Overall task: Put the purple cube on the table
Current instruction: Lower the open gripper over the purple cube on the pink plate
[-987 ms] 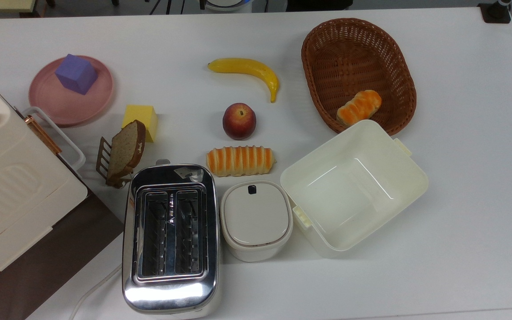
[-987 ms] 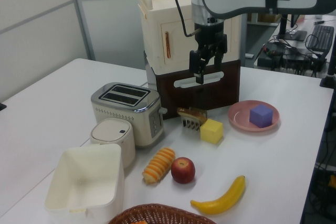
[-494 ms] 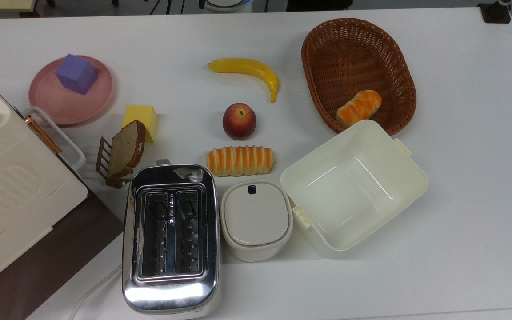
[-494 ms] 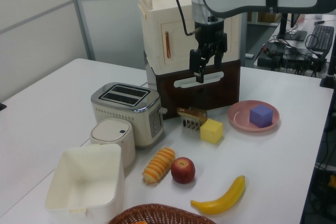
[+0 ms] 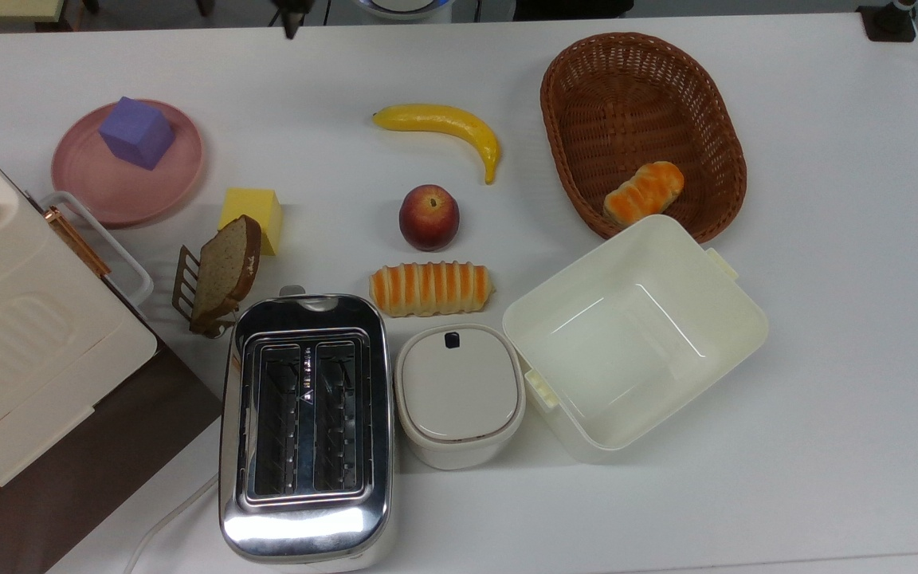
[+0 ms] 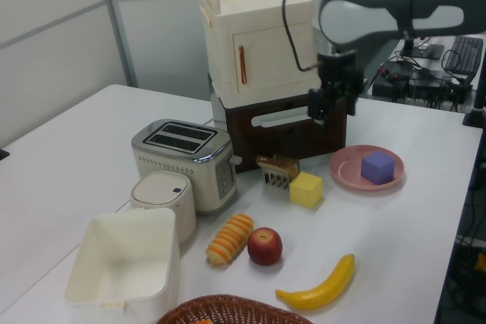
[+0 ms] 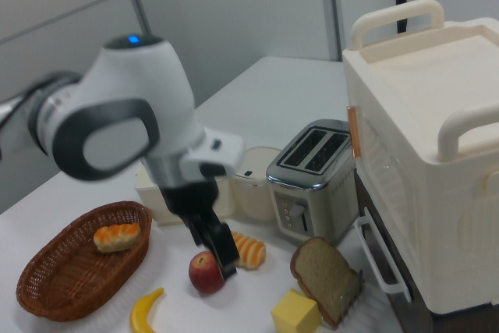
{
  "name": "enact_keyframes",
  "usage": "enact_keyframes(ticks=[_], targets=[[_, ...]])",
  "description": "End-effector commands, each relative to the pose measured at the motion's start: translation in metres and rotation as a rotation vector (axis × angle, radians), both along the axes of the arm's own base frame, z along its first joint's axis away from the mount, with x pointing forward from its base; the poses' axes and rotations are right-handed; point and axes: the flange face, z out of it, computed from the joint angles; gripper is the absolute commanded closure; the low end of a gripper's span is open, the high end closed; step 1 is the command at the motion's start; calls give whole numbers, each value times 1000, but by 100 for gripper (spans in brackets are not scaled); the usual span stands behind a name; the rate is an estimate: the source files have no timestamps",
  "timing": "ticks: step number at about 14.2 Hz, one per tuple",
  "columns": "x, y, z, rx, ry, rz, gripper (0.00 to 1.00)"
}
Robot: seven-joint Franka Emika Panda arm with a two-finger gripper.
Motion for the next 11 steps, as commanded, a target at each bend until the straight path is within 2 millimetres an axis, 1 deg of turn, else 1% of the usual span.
enact_keyframes(ticks=[1,2,3,5,6,8,9,11], targets=[[-25,-66,-31,2,-57,-155,0],[-25,-85,-39,-2,-78,-185,0],[-22,-107,-58,-13,-82,-207,0],[-15,-142,-88,-64,-100,-236,0],[-14,-155,-104,-83,-94,-245,0],[-10,-171,-125,-110,-93,-252,0],[-7,-174,-134,-120,-97,-245,0],[-6,-175,-143,-146,-69,-196,0]])
